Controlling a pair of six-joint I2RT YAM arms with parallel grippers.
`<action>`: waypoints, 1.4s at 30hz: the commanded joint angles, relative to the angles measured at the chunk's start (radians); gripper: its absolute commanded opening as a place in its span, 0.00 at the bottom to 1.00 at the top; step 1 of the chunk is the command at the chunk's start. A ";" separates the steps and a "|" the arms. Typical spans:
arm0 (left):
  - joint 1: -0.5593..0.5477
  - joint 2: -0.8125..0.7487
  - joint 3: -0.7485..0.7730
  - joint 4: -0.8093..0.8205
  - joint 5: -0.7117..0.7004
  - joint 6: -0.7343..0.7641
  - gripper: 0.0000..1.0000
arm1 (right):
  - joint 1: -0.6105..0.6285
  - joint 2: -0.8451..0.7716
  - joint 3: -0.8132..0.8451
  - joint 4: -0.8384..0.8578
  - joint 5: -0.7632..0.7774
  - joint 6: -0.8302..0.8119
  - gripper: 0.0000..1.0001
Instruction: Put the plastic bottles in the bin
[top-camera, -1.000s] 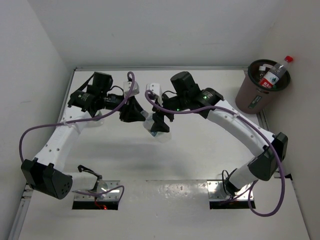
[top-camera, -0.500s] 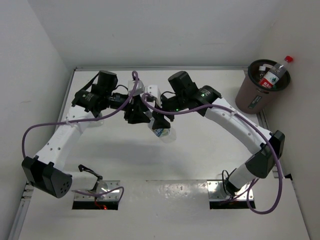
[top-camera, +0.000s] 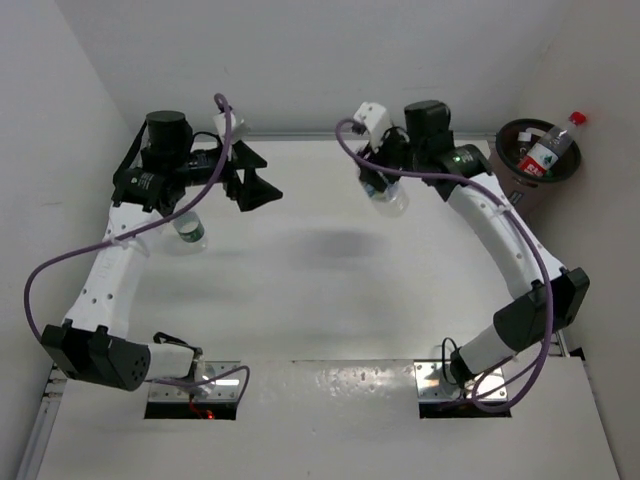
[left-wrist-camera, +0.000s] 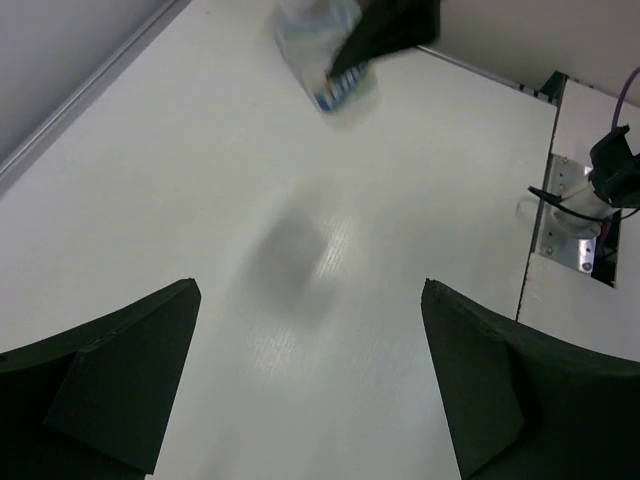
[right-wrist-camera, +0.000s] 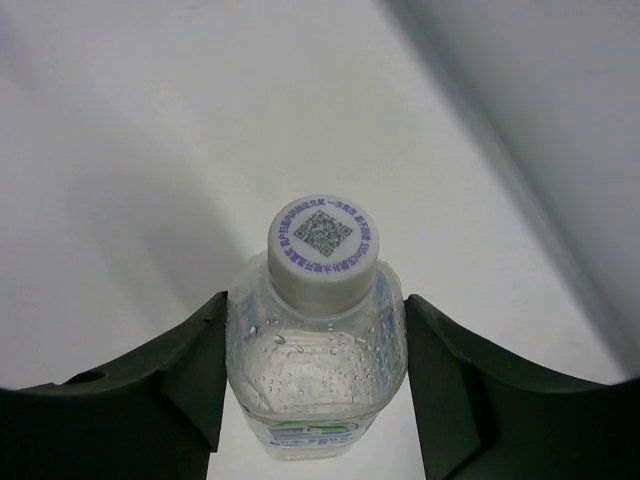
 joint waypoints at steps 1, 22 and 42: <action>0.036 0.020 -0.036 0.077 0.084 -0.075 1.00 | -0.063 -0.032 0.087 0.277 0.329 -0.041 0.00; 0.063 0.170 -0.056 0.203 0.190 -0.275 1.00 | -0.302 0.278 0.281 1.178 1.038 -0.188 0.00; 0.023 0.331 0.092 0.166 0.126 -0.350 1.00 | -0.509 0.134 -0.001 0.739 1.126 0.459 0.00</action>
